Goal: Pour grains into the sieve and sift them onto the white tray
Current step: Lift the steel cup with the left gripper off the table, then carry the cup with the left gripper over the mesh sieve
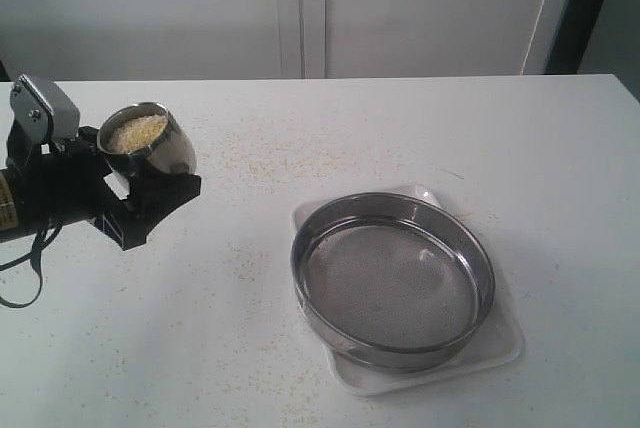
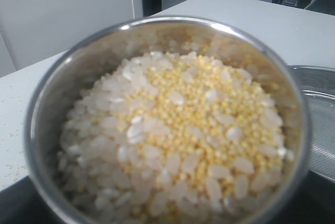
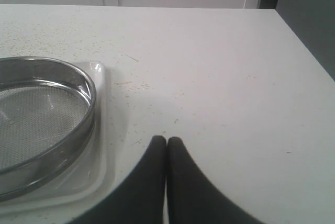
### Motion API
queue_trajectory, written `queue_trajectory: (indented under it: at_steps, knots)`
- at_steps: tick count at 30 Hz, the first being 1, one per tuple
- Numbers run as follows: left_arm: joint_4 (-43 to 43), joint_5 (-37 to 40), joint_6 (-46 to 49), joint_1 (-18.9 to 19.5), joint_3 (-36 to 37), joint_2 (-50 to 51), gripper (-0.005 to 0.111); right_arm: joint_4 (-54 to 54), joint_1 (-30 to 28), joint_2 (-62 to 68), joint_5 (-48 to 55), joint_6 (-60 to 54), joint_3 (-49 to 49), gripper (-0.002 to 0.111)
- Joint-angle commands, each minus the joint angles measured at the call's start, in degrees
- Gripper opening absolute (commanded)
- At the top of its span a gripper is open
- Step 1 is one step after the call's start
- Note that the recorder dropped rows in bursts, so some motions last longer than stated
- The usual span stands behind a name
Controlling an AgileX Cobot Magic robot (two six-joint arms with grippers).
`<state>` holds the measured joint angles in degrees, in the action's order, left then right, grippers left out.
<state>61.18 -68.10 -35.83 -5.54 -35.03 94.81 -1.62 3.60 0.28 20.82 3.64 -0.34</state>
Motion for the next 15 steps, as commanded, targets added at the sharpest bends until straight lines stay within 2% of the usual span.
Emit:
queue_trajectory:
  at_steps: [1, 7, 10, 15]
  knots:
    - [-1.06, -1.86, -0.17, -2.64, -1.52, -0.83, 0.0, -0.09, -0.16, -0.28, -0.79, 0.05, 0.34, 0.0]
    - [-1.06, -1.27, -0.37, -7.99, -6.84, -0.83, 0.0, -0.09, -0.16, -0.28, -0.79, 0.05, 0.34, 0.0]
    - [-1.06, 4.27, -0.41, -10.26, -8.97, -0.83, 0.0, -0.09, -0.16, -0.28, -0.79, 0.05, 0.34, 0.0]
    - [-1.13, 6.66, -0.79, -12.58, -11.81, -0.5, 0.0, -0.09, -0.16, -0.28, -0.79, 0.05, 0.34, 0.0]
